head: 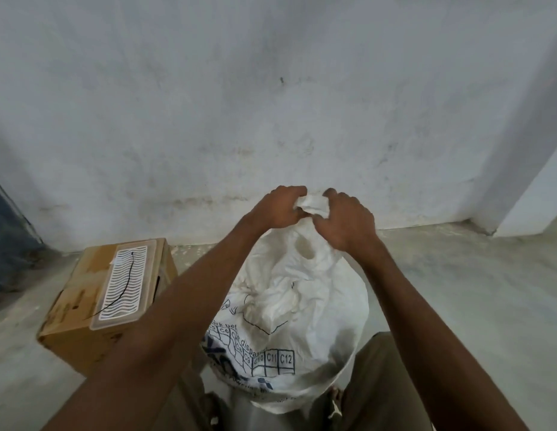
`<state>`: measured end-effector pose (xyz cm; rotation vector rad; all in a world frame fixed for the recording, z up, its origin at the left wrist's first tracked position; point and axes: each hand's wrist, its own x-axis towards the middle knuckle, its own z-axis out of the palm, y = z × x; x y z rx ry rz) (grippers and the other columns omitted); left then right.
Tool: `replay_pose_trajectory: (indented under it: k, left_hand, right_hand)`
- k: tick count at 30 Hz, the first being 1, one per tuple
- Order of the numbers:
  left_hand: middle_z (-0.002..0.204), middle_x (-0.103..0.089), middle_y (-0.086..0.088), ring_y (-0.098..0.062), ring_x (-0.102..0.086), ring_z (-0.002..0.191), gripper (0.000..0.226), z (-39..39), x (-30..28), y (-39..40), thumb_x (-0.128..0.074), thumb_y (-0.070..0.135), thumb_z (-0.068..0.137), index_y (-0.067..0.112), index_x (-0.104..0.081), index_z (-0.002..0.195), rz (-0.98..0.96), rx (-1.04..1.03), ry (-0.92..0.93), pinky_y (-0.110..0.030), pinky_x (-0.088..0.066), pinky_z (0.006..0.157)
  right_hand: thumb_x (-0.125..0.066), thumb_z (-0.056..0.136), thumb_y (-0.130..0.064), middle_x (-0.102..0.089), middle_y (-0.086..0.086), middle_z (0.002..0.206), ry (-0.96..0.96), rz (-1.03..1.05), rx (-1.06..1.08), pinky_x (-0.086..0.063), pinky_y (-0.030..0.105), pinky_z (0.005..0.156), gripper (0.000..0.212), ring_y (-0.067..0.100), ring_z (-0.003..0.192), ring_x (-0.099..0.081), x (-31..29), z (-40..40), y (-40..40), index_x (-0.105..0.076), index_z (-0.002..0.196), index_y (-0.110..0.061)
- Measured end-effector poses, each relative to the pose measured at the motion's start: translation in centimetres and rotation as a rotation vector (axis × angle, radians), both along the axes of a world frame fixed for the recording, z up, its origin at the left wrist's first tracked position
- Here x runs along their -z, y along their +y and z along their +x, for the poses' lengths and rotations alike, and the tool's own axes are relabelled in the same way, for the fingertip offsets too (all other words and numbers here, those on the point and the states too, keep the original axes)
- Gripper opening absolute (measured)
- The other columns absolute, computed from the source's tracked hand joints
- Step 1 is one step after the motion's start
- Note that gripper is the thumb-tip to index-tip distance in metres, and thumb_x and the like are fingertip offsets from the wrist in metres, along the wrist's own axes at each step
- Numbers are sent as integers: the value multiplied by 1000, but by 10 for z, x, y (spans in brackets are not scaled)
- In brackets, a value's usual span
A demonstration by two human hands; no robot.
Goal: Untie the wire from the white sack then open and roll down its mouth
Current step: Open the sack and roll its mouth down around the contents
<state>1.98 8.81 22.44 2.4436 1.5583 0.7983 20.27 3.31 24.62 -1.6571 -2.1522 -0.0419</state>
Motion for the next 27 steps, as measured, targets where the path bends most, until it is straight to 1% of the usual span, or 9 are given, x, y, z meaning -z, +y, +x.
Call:
replay_pose_trajectory:
  k: [3, 6, 11, 13, 15, 17, 22, 25, 27]
  left_hand:
    - [68, -58, 5, -13, -53, 62, 26, 10, -10, 7, -76, 21, 76, 20, -50, 73, -9, 14, -105, -35, -41, 60]
    - [89, -70, 2, -15, -63, 81, 28, -6, -5, 7, -85, 23, 73, 17, -64, 90, -82, 22, -219, -33, -50, 72]
    - [145, -52, -6, -32, -42, 137, 57, -56, 25, -2, -60, 52, 96, 23, -49, 143, -392, -115, 140, -52, -31, 114]
    - [133, -60, -6, -30, -51, 128, 47, -63, 29, -6, -55, 51, 99, 20, -55, 133, -325, -137, 104, -54, -35, 111]
    - [87, -65, -4, -27, -64, 87, 30, -65, 23, -10, -60, 44, 99, 14, -57, 97, -143, -93, -22, -50, -50, 90]
    - [67, -59, 3, -22, -61, 65, 27, -61, 7, -11, -67, 40, 95, 17, -55, 87, -31, -62, -67, -44, -52, 73]
    - [67, -62, 5, -12, -58, 61, 20, -25, -34, -11, -69, 44, 90, 27, -59, 91, 70, 36, -99, -34, -48, 66]
    - [71, -58, 9, -9, -54, 63, 29, -19, -39, -11, -69, 55, 88, 31, -55, 96, -10, 79, -51, -35, -50, 69]
    - [108, -69, 3, -17, -65, 95, 52, -33, -30, -14, -75, 62, 79, 30, -59, 118, -190, -11, 49, -40, -53, 91]
  right_hand:
    - [-62, 89, -35, -63, 8, 102, -130, 39, 33, -40, 34, 70, 35, 30, 97, -66, -8, -22, 13, -55, 115, -13]
    - [-65, 90, -34, -63, 7, 117, -136, -94, 46, -45, 39, 82, 39, 32, 107, -64, -17, -7, 27, -59, 125, -19]
    - [-73, 83, -44, -61, 6, 133, 54, -290, -46, -46, 46, 102, 53, 33, 121, -59, -27, 23, 30, -60, 132, -30]
    - [-71, 84, -47, -63, 5, 130, 35, -241, -12, -47, 47, 100, 51, 33, 119, -61, -26, 29, 28, -59, 132, -32]
    - [-67, 87, -46, -65, 5, 125, -67, -136, 119, -46, 44, 92, 49, 33, 113, -63, -25, 39, 25, -58, 133, -30]
    - [-65, 89, -40, -64, 7, 119, -219, -88, 222, -41, 40, 81, 45, 32, 107, -63, -24, 45, 25, -58, 129, -22]
    - [-79, 76, -56, -59, 6, 128, -92, -222, -34, -48, 45, 90, 77, 32, 115, -61, -30, 3, 27, -49, 136, -20]
    - [-70, 87, -51, -63, 11, 128, 117, -184, -58, -49, 42, 90, 51, 34, 113, -62, -36, -3, 31, -62, 128, -21]
    - [-67, 90, -46, -70, 9, 112, 208, -89, -57, -52, 39, 85, 25, 32, 101, -65, -41, 15, 33, -70, 104, -25]
